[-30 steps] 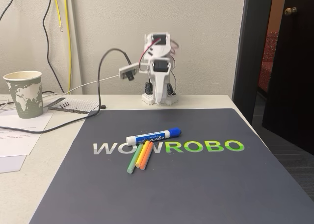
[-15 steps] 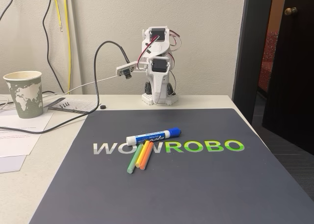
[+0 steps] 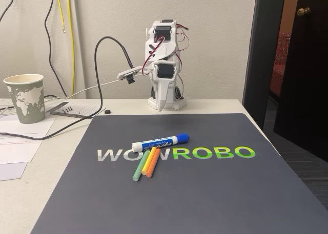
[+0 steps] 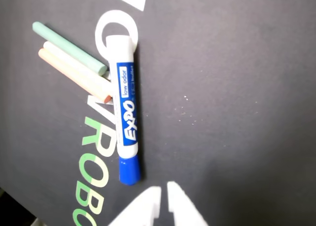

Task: Pick up the blue marker.

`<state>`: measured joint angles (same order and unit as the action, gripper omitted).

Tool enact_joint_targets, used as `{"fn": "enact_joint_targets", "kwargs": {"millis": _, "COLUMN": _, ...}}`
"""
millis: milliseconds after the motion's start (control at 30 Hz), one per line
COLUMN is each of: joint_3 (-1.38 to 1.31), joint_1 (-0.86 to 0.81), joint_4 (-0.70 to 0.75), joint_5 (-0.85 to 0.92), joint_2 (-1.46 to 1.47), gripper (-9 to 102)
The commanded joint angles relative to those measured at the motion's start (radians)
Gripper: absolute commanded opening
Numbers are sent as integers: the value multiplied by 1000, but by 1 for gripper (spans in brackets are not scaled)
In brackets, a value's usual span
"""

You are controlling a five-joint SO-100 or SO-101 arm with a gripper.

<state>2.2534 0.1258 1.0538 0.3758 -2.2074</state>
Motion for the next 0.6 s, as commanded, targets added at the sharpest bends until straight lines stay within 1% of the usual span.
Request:
{"fn": "enact_joint_targets", "kwargs": {"millis": 0, "joint_3": -109, "joint_1": 9, "joint_4": 34, "joint_5": 37, "joint_2": 75, "gripper": 0}}
{"fn": "enact_joint_targets", "kwargs": {"millis": 100, "joint_3": -172, "joint_1": 11, "joint_4": 64, "joint_5": 58, "joint_2": 141, "gripper": 0}}
{"fn": "enact_joint_targets", "kwargs": {"millis": 267, "joint_3": -215, "joint_1": 20, "joint_4": 60, "joint_5": 100, "joint_2": 209, "gripper": 0}}
{"fn": "enact_joint_targets", "kwargs": {"millis": 433, "joint_3": -342, "joint_1": 34, "joint_4": 150, "joint_5": 153, "joint_2": 325, "gripper": 0}}
{"fn": "enact_joint_targets", "kwargs": {"millis": 567, "joint_3": -364, "joint_1": 46, "joint_4": 152, "joint_5": 166, "joint_2": 347, "gripper": 0}}
